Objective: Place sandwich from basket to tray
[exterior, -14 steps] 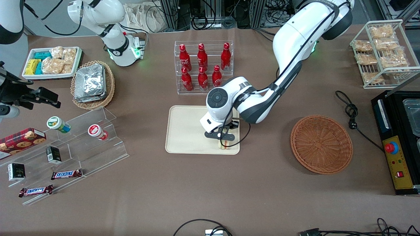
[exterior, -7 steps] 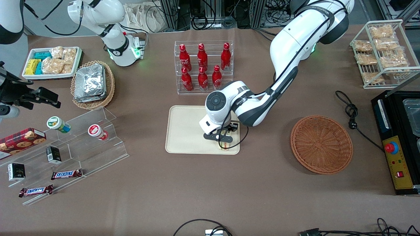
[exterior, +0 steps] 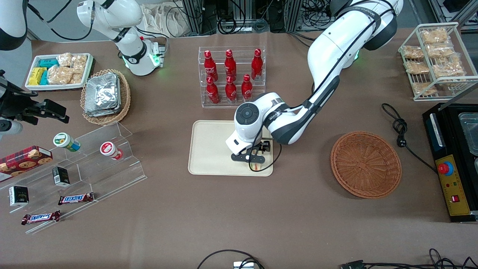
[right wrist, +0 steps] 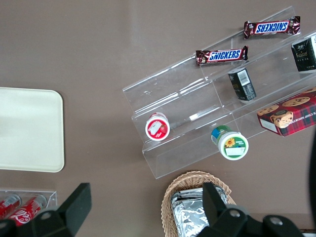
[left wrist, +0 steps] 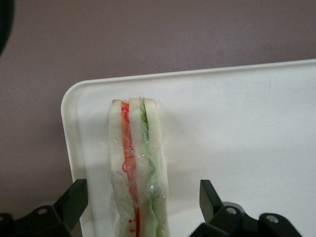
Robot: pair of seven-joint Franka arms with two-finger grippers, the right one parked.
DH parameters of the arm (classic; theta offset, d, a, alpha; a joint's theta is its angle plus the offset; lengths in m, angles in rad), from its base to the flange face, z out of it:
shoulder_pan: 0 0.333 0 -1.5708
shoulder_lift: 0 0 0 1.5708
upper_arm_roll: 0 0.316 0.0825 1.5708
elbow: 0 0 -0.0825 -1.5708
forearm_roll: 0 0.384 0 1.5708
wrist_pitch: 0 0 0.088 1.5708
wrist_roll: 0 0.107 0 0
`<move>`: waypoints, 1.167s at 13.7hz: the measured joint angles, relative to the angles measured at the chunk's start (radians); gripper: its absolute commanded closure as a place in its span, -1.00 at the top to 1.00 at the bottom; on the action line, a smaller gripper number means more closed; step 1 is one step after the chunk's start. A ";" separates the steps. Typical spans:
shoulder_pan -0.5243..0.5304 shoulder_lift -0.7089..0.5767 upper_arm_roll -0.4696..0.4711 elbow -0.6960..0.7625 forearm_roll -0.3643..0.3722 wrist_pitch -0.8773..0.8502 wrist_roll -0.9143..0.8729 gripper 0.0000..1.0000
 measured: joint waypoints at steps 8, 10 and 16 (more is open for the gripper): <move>0.228 -0.375 -0.008 -0.075 -0.083 -0.122 0.024 1.00; 0.315 -0.473 -0.007 -0.150 -0.126 -0.150 0.107 1.00; 0.533 -0.679 0.040 -0.255 -0.313 -0.220 0.461 1.00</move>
